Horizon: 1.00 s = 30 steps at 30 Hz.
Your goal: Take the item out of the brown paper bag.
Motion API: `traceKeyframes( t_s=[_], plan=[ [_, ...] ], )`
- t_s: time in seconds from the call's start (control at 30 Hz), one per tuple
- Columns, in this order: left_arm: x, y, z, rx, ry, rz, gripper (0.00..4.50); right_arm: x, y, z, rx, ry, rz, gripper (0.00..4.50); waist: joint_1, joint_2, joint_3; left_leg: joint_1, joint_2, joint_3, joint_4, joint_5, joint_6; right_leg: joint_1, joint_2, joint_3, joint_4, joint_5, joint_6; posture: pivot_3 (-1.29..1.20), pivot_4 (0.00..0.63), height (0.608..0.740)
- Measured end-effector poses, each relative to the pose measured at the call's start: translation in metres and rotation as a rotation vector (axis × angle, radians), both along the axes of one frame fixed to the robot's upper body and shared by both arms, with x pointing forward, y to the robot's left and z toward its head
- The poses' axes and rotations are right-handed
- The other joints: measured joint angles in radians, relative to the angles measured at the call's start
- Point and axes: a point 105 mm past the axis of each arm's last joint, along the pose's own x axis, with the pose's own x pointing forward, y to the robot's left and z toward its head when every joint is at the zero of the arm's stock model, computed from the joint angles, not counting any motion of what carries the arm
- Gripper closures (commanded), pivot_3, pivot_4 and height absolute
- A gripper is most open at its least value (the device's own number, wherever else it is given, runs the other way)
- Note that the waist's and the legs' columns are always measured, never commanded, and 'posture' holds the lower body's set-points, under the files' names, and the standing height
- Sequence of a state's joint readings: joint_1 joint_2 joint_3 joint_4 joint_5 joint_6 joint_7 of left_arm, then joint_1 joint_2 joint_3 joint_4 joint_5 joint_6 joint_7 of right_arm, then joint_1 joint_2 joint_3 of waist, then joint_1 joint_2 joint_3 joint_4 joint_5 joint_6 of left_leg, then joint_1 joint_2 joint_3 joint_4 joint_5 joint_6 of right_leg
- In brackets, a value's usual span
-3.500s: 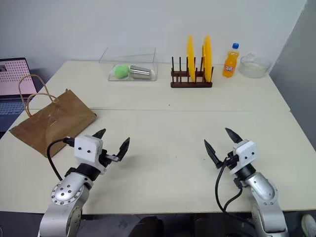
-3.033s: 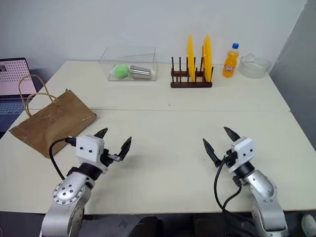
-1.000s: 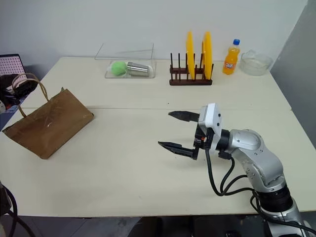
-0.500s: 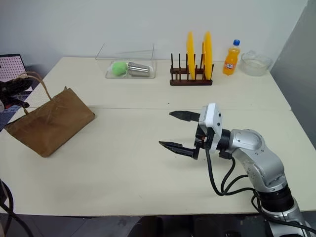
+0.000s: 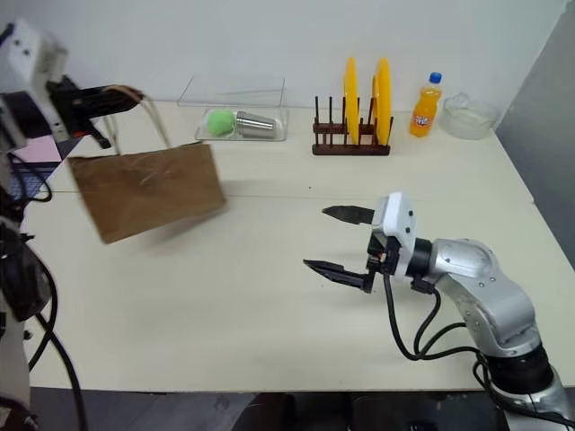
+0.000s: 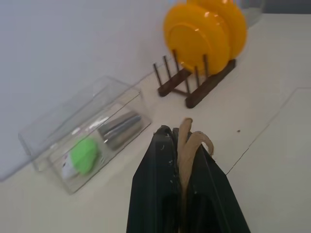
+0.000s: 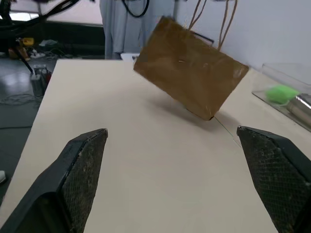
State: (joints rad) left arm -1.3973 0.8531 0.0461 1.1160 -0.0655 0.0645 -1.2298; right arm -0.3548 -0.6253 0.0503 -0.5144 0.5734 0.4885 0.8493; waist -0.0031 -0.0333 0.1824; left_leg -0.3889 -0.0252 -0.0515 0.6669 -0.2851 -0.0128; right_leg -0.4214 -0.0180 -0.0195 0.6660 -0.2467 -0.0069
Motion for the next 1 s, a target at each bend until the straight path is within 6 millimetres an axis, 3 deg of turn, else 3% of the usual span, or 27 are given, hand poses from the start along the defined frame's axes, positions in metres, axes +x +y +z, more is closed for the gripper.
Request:
traceKeyframes(
  t_s=[0.3,0.5,0.8,1.0],
  plan=[
    [0.025,-0.089,-0.009,-0.051,0.022,-0.201,4.48,-0.013,-0.021,-0.017,-0.067,0.062,-0.087,0.00,-0.004,0.000,0.000,-0.003,0.001,0.000,0.005,0.000,0.000,-0.002,0.000,-0.001,0.002,0.000,0.000,0.00,0.150,0.740],
    [0.032,-0.137,-0.015,-0.082,0.031,-0.278,4.48,-0.020,-0.028,-0.025,-0.063,0.104,-0.162,0.00,-0.004,-0.001,0.001,-0.005,0.000,0.001,0.012,0.000,0.001,-0.002,-0.001,0.000,0.011,-0.001,0.002,0.00,0.150,0.740],
    [0.034,-0.169,-0.024,-0.070,0.013,-0.328,4.48,-0.023,-0.037,-0.026,-0.040,0.122,-0.301,0.00,-0.003,-0.001,0.001,-0.002,0.000,0.002,0.013,0.000,0.001,-0.002,0.000,0.001,0.015,-0.004,0.007,0.00,0.150,0.740],
    [0.035,-0.178,-0.026,-0.086,0.013,-0.332,4.48,-0.021,-0.046,-0.016,0.033,0.094,-0.406,0.00,-0.003,-0.001,0.001,-0.002,0.000,0.002,0.013,0.000,0.001,-0.002,0.000,0.001,0.014,-0.002,0.003,0.00,0.150,0.740]
  ],
)
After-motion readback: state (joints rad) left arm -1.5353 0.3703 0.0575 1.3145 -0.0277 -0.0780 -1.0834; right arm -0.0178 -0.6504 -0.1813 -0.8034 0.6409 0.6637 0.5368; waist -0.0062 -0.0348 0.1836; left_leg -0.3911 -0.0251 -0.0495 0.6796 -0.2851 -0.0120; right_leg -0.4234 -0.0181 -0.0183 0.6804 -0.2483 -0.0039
